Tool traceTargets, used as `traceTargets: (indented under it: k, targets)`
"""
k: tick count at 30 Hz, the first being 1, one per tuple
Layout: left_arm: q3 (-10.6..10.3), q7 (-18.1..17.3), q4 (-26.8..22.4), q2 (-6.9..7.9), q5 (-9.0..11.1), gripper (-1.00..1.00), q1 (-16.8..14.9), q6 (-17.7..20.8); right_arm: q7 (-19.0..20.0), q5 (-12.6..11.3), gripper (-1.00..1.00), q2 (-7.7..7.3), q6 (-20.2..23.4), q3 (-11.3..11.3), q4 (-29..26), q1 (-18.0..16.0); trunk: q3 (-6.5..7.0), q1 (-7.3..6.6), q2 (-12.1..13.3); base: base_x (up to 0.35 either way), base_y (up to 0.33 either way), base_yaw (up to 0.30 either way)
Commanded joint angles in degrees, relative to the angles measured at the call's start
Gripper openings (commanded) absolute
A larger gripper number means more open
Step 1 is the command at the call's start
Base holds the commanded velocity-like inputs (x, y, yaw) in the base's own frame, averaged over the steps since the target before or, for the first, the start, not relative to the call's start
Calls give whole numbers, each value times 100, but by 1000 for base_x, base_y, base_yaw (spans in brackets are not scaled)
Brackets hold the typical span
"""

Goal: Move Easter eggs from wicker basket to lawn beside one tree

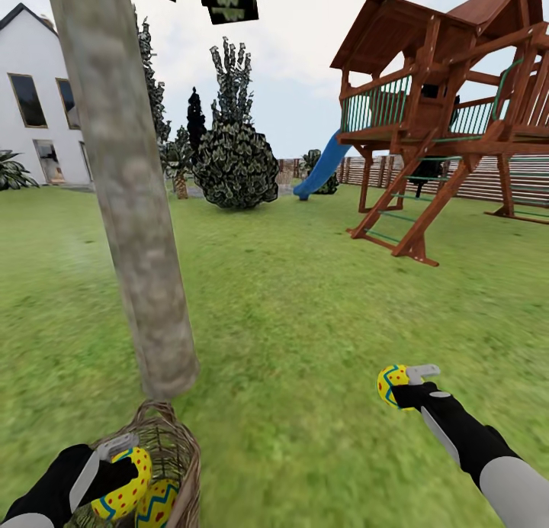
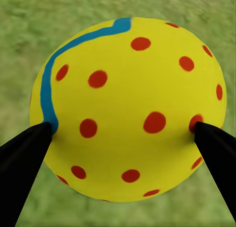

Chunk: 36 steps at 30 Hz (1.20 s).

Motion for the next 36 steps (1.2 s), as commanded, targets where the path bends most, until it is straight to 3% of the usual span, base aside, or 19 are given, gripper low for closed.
traceTargets:
  k: [1, 36]
  targets:
    - [18, 1, -10, -2, 36, -100, -3, 33, -16, -49, -100, -8, 25, 32, -9, -3, 12, -24, 39, 0, 0, 0]
    - [9, 1, -13, 1, 18, -100, -4, 33, -25, -49, -100, 9, 25, 32, -9, -3, 640, -792, 1442, 0, 0, 0]
